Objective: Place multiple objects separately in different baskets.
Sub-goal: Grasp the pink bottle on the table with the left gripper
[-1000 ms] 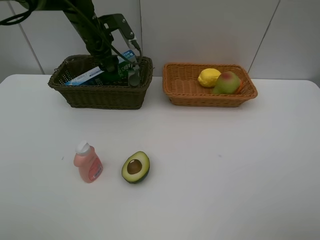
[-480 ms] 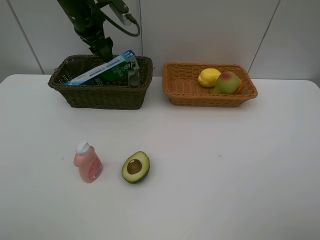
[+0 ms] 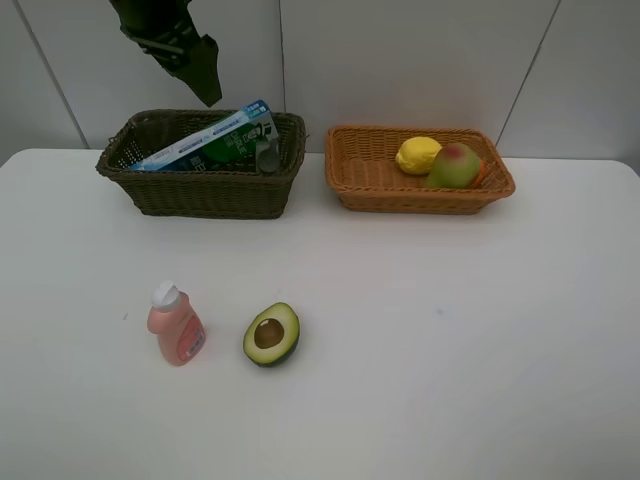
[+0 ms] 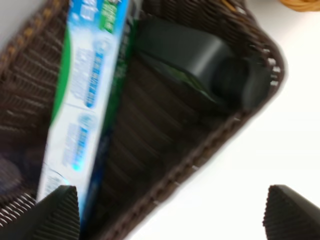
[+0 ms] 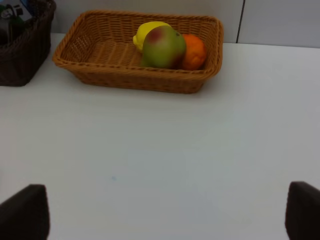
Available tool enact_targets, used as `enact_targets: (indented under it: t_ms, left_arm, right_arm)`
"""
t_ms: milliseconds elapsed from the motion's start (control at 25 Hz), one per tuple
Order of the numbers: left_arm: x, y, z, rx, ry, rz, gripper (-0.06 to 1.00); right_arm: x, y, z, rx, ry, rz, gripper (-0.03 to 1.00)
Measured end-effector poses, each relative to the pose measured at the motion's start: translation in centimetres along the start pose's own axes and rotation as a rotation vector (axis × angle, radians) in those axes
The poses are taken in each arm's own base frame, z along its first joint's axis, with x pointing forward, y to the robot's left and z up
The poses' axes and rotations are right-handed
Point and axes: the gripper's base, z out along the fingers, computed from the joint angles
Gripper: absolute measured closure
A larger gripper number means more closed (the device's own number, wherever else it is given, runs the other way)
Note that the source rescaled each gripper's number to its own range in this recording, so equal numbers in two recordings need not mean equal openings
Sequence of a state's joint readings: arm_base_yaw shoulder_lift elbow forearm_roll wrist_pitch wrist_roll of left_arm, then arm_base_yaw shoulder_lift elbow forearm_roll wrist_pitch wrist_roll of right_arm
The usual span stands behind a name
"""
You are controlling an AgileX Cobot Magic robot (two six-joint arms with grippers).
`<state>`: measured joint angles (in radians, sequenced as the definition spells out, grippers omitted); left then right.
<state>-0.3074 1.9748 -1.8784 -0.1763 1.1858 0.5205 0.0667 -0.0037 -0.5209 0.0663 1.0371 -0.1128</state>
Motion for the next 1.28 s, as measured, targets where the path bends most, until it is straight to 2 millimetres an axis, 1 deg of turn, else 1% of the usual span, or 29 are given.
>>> enact_targets:
  t_ms: [280,520,640,720,840,920,1000,1120,1280]
  left_arm:
    - [-0.2,-1.2,-1.7,0.055,-0.036,-0.092,-0.03]
    - [-0.4,-4.1,-2.5,0.069,-0.026,-0.088,-0.03]
    - [0.0,-5.6,-2.6,0.083,-0.010,-0.088,-0.03]
    - [0.4,-6.2,-2.6,0.090,0.003,-0.086,-0.03]
    - [1.5,-7.1,-2.7,0.103,0.030,-0.088,-0.03]
    - [2.6,-7.9,-2.8,0.114,0.058,-0.094,-0.03]
    - [4.1,-8.7,-2.6,0.126,0.090,-0.099,-0.03]
    - [6.1,-9.6,-2.4,0.132,0.088,-0.130,-0.03]
    - [9.3,-10.6,-1.1,0.151,0.121,-0.182,-0.03]
  right_arm:
    - [0.0,0.0,0.0,0.000,0.000,0.000,-0.03]
    - [0.0,0.0,0.0,0.000,0.000,0.000,-0.03]
    - [0.0,0.0,0.0,0.000,0.000,0.000,-0.03]
    - [0.0,0.0,0.0,0.000,0.000,0.000,-0.03]
    - [0.0,0.0,0.0,0.000,0.000,0.000,-0.03]
    - [0.0,0.0,0.0,0.000,0.000,0.000,-0.03]
    - [0.0,0.0,0.0,0.000,0.000,0.000,-0.03]
    - [0.0,0.0,0.0,0.000,0.000,0.000,-0.03]
    - [0.0,0.0,0.0,0.000,0.000,0.000,-0.03]
